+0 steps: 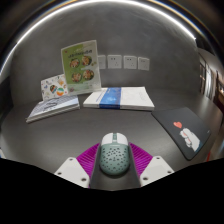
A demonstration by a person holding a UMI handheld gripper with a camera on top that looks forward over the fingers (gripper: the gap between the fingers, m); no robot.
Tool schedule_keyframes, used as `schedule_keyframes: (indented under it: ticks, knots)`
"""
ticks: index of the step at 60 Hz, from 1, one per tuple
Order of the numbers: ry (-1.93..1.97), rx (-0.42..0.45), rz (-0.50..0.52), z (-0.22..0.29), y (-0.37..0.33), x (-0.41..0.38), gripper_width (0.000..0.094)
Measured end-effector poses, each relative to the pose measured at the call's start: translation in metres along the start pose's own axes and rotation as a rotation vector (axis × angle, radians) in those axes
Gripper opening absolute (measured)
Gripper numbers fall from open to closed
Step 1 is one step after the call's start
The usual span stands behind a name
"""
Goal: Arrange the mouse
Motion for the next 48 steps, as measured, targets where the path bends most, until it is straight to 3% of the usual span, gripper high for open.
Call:
schedule_keyframes:
  ticks: [6, 18, 27, 33, 38, 42, 48]
  knots:
    - [-0.03, -0.041, 0.007, 0.002, -0.002, -0.003, 0.0455]
    - [-0.114, -0.04, 0.142, 0.012, -0.023, -0.021, 0.0435]
    - [-0.115, 0.14, 0.204, 0.092, -0.07, 0.016, 0.0434]
    - [-0.152, 0.307, 0.142, 0.157, -0.1, 0.093, 0.0431]
    - [-0.15, 0.385, 0.059, 0.189, -0.109, 0.178, 0.0429]
    - [-0.125, 0.367, 0.029, 0.19, -0.095, 0.235, 0.0428]
    - [-0.092, 0.269, 0.018, 0.159, -0.047, 0.297, 0.0428]
Point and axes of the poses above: the point between the fingertips, and its own axes, seen from behind it with the camera up: x to the right, z up, y forward, the way the camera looks, the point moved 5 cm from there along -y, backward, against the way the camera looks, and after that the axes turned 1 degree about -z, right-handed, at the moved point
